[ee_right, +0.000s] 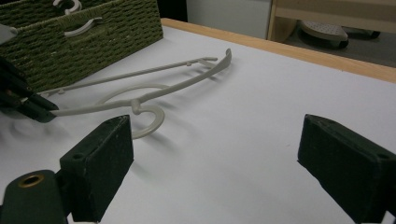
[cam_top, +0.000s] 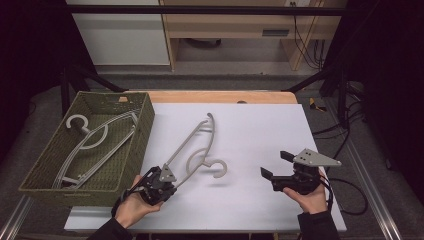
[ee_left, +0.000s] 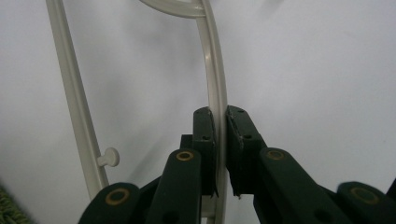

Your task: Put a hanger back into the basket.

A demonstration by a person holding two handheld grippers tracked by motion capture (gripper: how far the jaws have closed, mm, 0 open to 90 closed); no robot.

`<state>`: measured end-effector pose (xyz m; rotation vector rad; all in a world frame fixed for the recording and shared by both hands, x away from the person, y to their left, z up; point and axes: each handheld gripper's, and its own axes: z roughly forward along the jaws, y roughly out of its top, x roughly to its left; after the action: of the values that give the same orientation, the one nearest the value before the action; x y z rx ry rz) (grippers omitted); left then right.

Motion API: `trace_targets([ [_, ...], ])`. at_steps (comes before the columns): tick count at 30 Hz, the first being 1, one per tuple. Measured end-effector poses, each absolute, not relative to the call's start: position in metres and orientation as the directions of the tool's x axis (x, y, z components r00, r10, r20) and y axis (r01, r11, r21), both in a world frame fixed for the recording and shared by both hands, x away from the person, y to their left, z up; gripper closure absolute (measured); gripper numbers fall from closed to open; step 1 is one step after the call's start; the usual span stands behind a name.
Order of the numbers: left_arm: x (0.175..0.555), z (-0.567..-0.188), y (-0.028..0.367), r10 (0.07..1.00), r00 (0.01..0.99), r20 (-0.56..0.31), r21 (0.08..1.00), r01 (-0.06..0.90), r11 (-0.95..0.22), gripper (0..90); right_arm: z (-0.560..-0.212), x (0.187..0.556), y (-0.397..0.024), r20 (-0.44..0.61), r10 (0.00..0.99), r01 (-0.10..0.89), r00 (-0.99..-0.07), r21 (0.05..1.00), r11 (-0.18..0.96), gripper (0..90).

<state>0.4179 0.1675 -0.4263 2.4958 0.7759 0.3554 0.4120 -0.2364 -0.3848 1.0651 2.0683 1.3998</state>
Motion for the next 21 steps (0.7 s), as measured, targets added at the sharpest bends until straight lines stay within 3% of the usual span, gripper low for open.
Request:
trace_targets([
  [21, 0.391, -0.354, 0.193, 0.549, 0.833, 0.072, 0.71, 0.344, -0.615, 82.6, -0.385, 0.412, -0.241, 0.074, 0.792, 0.356, -0.606, 0.916, 0.187, 10.1],
])
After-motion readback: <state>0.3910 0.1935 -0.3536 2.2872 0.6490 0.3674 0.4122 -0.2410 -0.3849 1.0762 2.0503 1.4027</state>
